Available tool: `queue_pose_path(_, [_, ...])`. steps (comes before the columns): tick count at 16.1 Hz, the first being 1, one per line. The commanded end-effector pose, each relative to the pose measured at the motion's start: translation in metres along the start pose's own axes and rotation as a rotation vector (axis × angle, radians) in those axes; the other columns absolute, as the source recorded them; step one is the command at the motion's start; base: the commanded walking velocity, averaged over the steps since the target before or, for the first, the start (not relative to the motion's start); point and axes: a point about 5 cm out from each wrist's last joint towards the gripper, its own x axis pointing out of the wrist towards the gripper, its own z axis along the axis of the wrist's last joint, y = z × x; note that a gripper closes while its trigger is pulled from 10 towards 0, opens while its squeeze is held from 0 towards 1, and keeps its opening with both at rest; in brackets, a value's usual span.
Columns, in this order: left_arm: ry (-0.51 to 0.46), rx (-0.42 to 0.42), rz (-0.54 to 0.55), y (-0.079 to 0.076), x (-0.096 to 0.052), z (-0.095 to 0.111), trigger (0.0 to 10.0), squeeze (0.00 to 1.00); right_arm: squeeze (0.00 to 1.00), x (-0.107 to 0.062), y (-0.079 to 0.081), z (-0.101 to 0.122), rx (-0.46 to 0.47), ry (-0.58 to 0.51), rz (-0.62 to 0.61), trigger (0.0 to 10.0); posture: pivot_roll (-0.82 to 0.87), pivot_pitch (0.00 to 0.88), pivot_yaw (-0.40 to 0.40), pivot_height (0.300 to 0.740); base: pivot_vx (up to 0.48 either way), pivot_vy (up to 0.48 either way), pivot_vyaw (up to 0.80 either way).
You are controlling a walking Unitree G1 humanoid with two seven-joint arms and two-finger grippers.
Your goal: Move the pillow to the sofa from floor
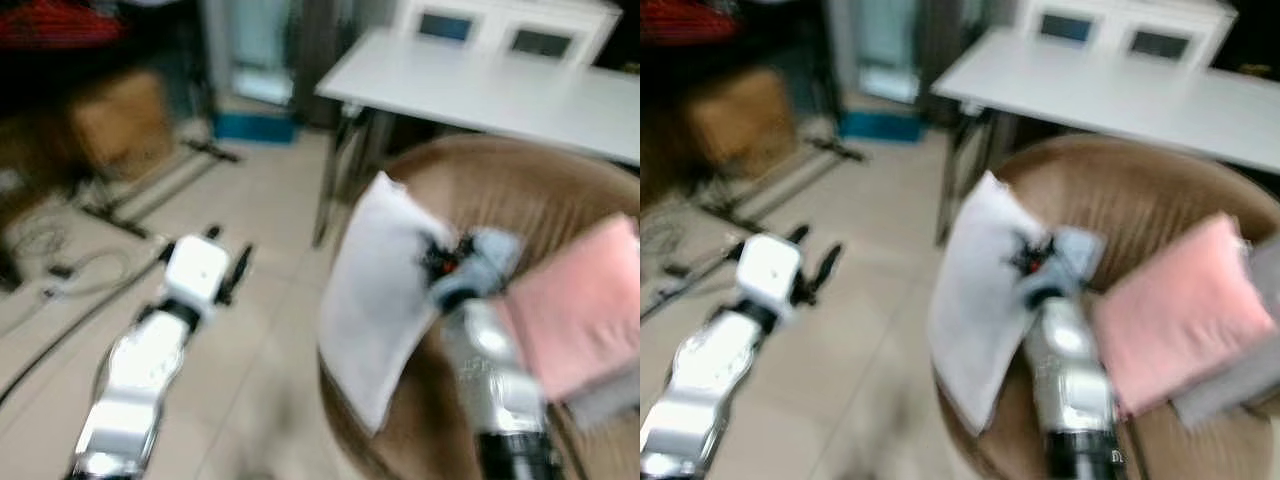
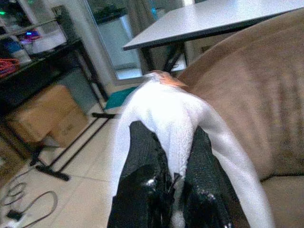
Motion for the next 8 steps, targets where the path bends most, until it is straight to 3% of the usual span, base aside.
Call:
queue_pose_path(1, [-0.017, -0.016, -0.058, -0.01, 0.002, 0.004, 10.0, 0.0, 0.0, -0.004, -0.01, 0.017, -0.025, -0.061, -0.028, 10.0, 0.06, 0.0, -0.011, 0.74, 0.304, 0.0, -0.8])
queue_pose_path(5, [-0.004, -0.025, -0.132, -0.019, -0.002, 0.002, 10.0, 0.0, 0.0, -0.021, -0.006, 0.015, -0.046, -0.047, 0.005, 10.0, 0.04, 0.0, 0.001, 0.74, 0.281, 0.0, -0.8])
queue_pose_path(8, [0.014, -0.036, -0.17, -0.024, -0.009, -0.002, 10.0, 0.0, 0.0, -0.034, 0.004, 0.011, -0.056, -0.024, 0.059, 10.0, 0.02, 0.0, 0.007, 0.74, 0.0, 0.0, 0.0])
